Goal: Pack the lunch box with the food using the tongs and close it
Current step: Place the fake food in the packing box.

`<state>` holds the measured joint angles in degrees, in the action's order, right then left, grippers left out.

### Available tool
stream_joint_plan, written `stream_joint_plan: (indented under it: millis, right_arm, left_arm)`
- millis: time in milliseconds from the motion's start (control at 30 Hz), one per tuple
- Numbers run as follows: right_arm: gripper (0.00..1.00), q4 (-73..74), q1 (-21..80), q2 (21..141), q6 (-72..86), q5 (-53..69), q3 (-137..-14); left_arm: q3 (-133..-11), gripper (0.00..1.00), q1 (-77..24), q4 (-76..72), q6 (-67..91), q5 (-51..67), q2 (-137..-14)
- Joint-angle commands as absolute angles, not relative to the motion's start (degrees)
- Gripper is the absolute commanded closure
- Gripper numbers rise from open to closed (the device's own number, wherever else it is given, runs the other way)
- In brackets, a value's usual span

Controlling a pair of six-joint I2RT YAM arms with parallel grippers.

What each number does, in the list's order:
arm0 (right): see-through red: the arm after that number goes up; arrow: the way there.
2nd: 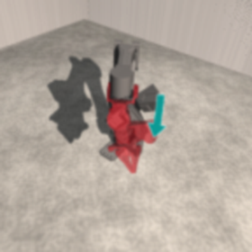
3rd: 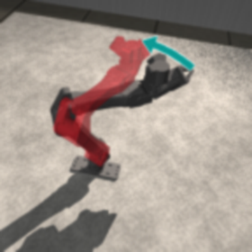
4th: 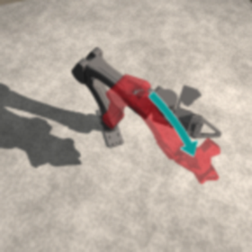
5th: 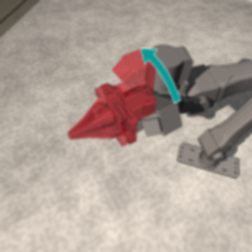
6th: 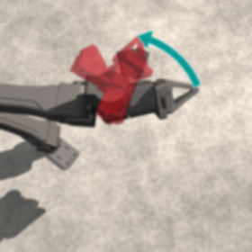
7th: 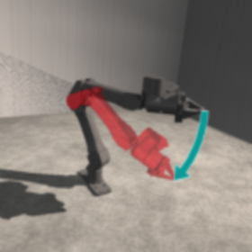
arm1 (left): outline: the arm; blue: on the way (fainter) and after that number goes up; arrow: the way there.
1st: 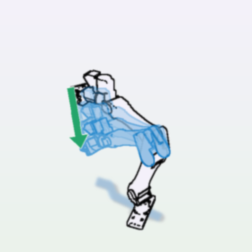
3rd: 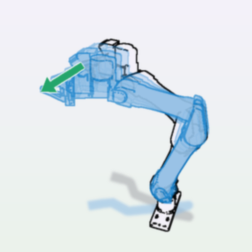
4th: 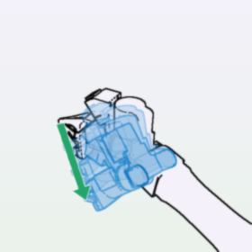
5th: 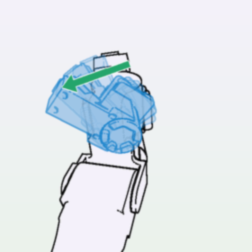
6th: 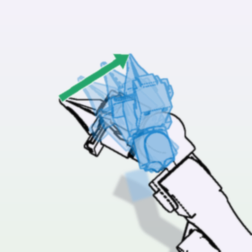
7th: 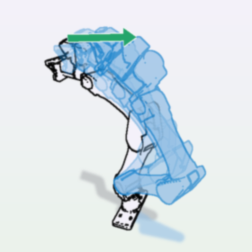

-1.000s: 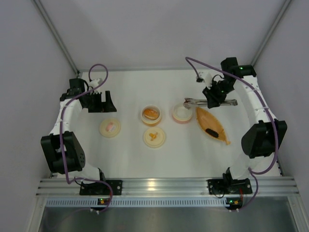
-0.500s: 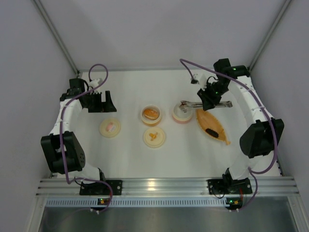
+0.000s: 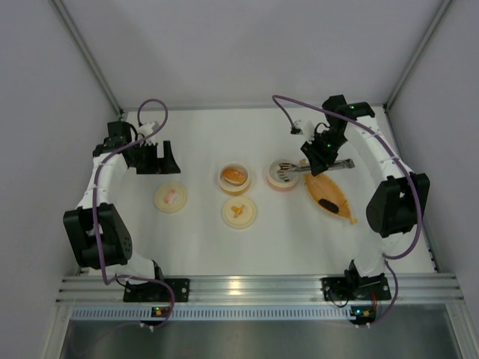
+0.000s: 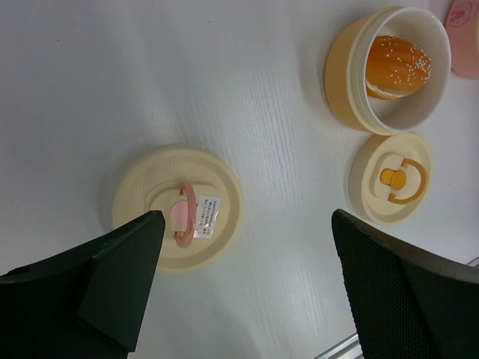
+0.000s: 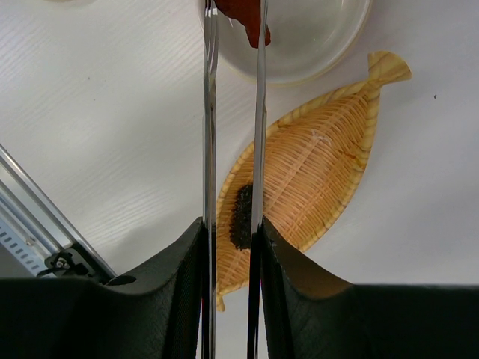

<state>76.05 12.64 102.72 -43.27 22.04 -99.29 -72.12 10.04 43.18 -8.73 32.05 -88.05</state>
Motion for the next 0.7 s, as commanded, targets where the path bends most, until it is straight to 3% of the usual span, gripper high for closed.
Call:
stream_joint_plan:
  millis: [0, 367, 667]
  right_arm:
    - [0.74, 79.2, 13.6, 102.8, -42.6, 22.9, -100.1]
    - [0.57, 80.6, 13.6, 101.8, -43.0, 24.3, -100.8]
    - [0.69, 84.6, 11.2, 98.0, -46.4, 23.7, -102.1]
  left_arm:
    - [-72.6, 0.02, 10.4, 41.4, -9.6, 32.3, -88.0]
    - [-72.9, 0.02, 10.3, 41.7, -9.5, 32.7, -87.8]
    - [-73.2, 0.02, 10.4, 41.9, -10.1, 33.0, -87.2]
